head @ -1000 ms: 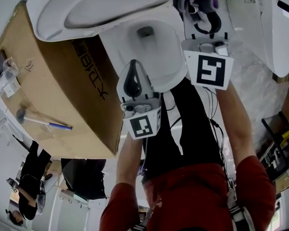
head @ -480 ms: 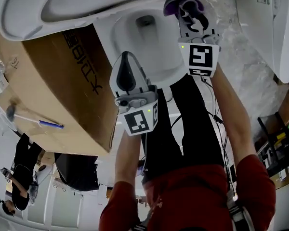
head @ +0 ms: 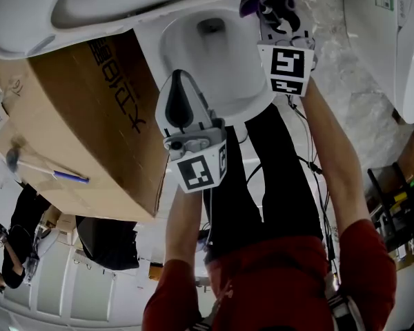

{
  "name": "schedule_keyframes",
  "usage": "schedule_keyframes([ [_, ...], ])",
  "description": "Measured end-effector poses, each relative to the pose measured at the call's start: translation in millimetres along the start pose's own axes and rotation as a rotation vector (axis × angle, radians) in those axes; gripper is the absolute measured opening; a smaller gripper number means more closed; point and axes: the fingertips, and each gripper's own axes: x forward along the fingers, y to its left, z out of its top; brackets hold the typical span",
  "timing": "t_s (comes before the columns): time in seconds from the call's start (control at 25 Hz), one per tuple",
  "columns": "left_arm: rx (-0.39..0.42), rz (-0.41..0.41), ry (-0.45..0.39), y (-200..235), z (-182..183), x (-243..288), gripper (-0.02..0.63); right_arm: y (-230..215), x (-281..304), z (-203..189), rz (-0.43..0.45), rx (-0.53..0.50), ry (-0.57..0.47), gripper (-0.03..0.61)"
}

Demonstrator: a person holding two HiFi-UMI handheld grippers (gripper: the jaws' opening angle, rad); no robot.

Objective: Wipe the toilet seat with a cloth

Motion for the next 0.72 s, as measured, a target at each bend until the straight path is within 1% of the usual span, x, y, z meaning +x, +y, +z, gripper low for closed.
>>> schedule_keyframes([
  [0.28,0.005,-0.011,-0.007,2,2,-3,0.014,1,6,0,-0.014,0.005,0.021,0.097],
  [0.44,0.010,-0.005,-0.008,6,3,-9,0.014,2,5,0,-0.011,0.000,0.034,0.097],
  [0.72,-0.002,0.011,-0.033,12,24,-22,0.014,8,-15,8,-0.002,0.020,0.017,0.097],
])
